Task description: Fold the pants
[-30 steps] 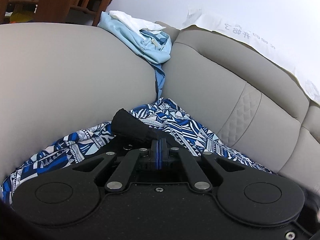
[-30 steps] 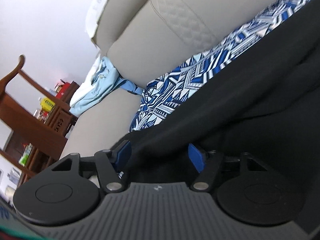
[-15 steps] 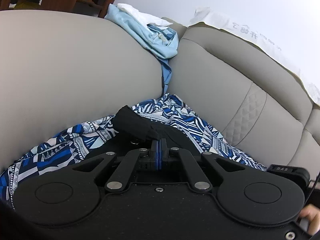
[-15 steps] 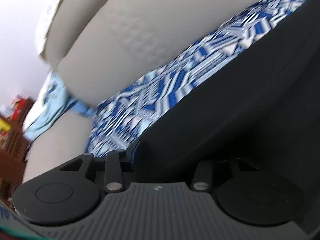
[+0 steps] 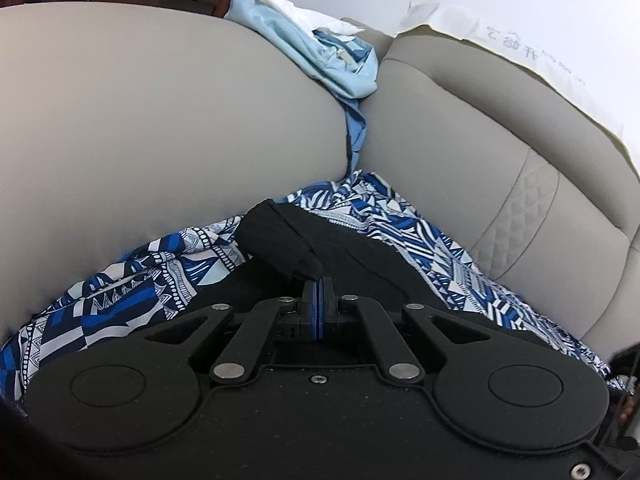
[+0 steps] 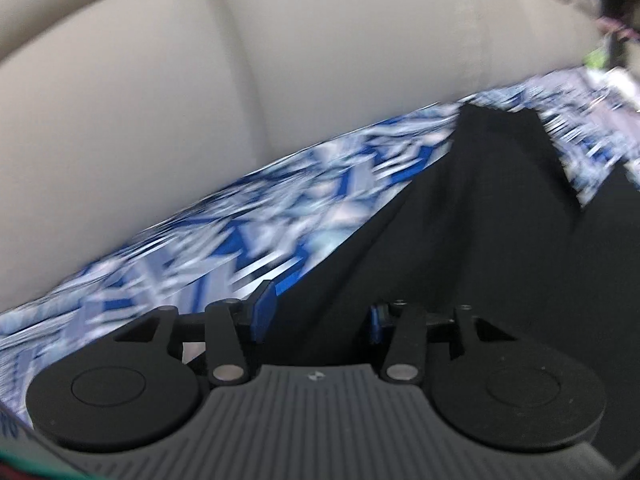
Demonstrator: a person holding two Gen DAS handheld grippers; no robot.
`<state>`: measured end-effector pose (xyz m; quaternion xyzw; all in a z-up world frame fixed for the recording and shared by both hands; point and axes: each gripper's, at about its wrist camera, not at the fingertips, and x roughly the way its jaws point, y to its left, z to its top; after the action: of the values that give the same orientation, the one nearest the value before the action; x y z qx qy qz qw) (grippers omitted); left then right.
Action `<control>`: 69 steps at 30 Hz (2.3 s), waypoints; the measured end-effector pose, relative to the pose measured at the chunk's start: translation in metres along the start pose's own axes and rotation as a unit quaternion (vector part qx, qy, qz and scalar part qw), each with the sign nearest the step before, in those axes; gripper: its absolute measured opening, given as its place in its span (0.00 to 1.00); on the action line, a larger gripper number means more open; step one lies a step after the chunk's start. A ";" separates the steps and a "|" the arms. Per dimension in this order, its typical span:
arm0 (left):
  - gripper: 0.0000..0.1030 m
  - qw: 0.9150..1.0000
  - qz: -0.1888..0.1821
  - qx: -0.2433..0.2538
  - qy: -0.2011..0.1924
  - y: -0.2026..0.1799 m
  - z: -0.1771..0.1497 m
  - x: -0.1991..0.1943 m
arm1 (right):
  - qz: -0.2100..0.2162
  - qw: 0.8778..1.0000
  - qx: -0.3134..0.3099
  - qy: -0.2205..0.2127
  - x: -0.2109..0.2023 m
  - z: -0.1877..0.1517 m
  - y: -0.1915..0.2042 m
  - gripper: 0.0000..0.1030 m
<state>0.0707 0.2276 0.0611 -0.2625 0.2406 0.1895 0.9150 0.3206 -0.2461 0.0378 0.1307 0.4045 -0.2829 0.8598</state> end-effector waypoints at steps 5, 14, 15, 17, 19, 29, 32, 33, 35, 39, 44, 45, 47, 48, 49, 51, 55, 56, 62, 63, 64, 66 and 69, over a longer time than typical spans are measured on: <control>0.02 1.000 0.012 0.004 0.010 0.000 -0.002 0.008 | -0.054 0.998 0.002 -0.011 0.043 0.044 -0.047 0.60; 0.02 0.999 0.038 -0.012 0.032 0.004 -0.005 0.027 | -0.101 0.995 -0.026 0.005 0.120 0.113 -0.088 0.63; 0.02 0.999 0.040 -0.013 0.034 0.004 -0.005 0.028 | -0.102 0.994 -0.033 0.007 0.127 0.119 -0.090 0.63; 0.02 0.998 0.046 -0.014 0.035 0.003 -0.006 0.031 | -0.096 0.994 -0.040 0.012 0.137 0.129 -0.093 0.44; 0.02 0.998 0.053 -0.010 0.031 0.001 -0.007 0.032 | -0.093 0.995 -0.042 0.016 0.139 0.136 -0.100 0.12; 0.02 0.998 0.060 -0.014 -0.002 -0.009 0.010 0.009 | 0.045 0.995 0.067 -0.057 0.041 0.132 -0.220 0.04; 0.02 0.998 0.060 -0.009 0.000 -0.011 0.013 -0.002 | 0.047 0.993 0.094 -0.057 0.018 0.113 -0.268 0.04; 0.02 0.998 0.060 -0.007 0.002 -0.012 0.013 -0.006 | 0.047 0.992 0.101 -0.058 0.010 0.105 -0.283 0.04; 0.02 0.998 0.064 0.003 0.002 -0.013 0.012 -0.013 | 0.045 0.991 0.113 -0.063 -0.003 0.088 -0.309 0.04; 0.02 0.997 0.077 0.012 0.011 -0.009 0.009 -0.022 | 0.032 0.989 0.134 -0.061 -0.015 0.046 -0.350 0.04; 0.02 0.994 0.102 0.031 0.034 -0.001 -0.003 -0.024 | 0.041 0.984 0.164 -0.049 -0.008 0.001 -0.381 0.04; 0.02 0.993 0.108 0.034 0.038 0.000 -0.005 -0.024 | 0.046 0.983 0.169 -0.053 -0.008 -0.007 -0.386 0.04; 0.02 0.992 0.114 0.037 0.044 0.003 -0.009 -0.024 | 0.054 0.982 0.172 -0.063 -0.015 -0.012 -0.391 0.05; 0.02 0.991 0.116 0.038 0.045 0.004 -0.010 -0.025 | 0.056 0.982 0.169 -0.070 -0.019 -0.012 -0.392 0.05; 0.02 0.991 0.116 0.039 0.046 0.004 -0.011 -0.026 | 0.057 0.982 0.164 -0.073 -0.022 -0.011 -0.394 0.05; 0.02 0.992 0.116 0.037 0.043 0.003 -0.012 -0.032 | 0.055 0.983 0.164 -0.070 -0.030 -0.006 -0.399 0.05; 0.02 0.992 0.111 0.051 0.033 -0.002 -0.015 -0.043 | 0.035 0.985 0.156 -0.063 -0.037 -0.005 -0.411 0.05; 0.02 0.992 0.113 0.053 0.034 -0.002 -0.016 -0.043 | 0.031 0.985 0.163 -0.049 -0.035 -0.007 -0.414 0.05; 0.02 0.990 0.124 0.026 0.064 0.007 -0.020 -0.033 | 0.023 0.984 0.177 -0.029 -0.038 -0.017 -0.430 0.05; 0.02 0.990 0.125 0.025 0.067 0.008 -0.021 -0.031 | 0.025 0.984 0.173 -0.025 -0.037 -0.017 -0.431 0.06; 0.02 0.989 0.128 0.030 0.070 0.008 -0.023 -0.028 | 0.025 0.985 0.167 -0.019 -0.034 -0.017 -0.431 0.06; 0.03 0.987 0.134 0.036 0.076 0.008 -0.027 -0.023 | 0.015 0.986 0.165 -0.007 -0.030 -0.017 -0.432 0.08; 0.06 0.986 0.141 0.044 0.078 0.008 -0.031 -0.020 | 0.004 0.985 0.174 -0.007 -0.031 -0.019 -0.434 0.26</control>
<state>0.0403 0.2121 0.0456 -0.1990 0.3539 0.2852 0.8682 0.0361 -0.5755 0.0510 0.2778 0.3423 -0.3468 0.8279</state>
